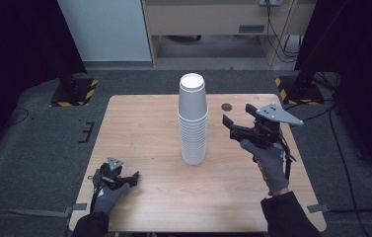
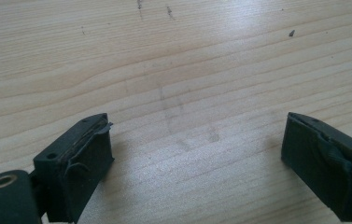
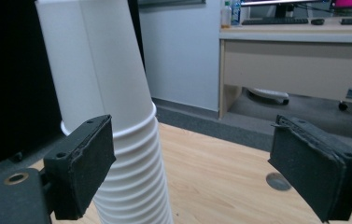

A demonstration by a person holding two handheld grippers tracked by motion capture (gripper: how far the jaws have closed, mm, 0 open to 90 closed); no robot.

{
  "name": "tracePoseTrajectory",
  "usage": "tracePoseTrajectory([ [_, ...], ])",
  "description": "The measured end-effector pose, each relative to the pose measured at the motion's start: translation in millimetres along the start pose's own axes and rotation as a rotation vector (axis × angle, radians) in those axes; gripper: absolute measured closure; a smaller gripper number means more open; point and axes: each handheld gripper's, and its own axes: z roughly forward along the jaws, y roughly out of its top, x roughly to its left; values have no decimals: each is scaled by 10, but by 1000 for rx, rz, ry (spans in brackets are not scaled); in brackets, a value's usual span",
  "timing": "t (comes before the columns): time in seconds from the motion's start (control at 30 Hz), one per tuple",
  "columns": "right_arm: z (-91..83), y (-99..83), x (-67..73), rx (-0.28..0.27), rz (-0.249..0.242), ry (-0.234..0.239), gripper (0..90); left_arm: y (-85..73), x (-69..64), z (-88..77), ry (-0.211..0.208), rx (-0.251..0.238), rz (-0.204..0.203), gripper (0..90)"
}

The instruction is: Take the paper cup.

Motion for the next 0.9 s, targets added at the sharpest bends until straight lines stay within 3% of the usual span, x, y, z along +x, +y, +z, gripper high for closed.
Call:
tracePoseTrajectory([
  [0.43,182,217,209,-22,-23,52,131,0,0,0,0,1,1,77],
  [0.9,466,303,436,-17,-44,82,127,0,1,1,-1,1,1,75],
])
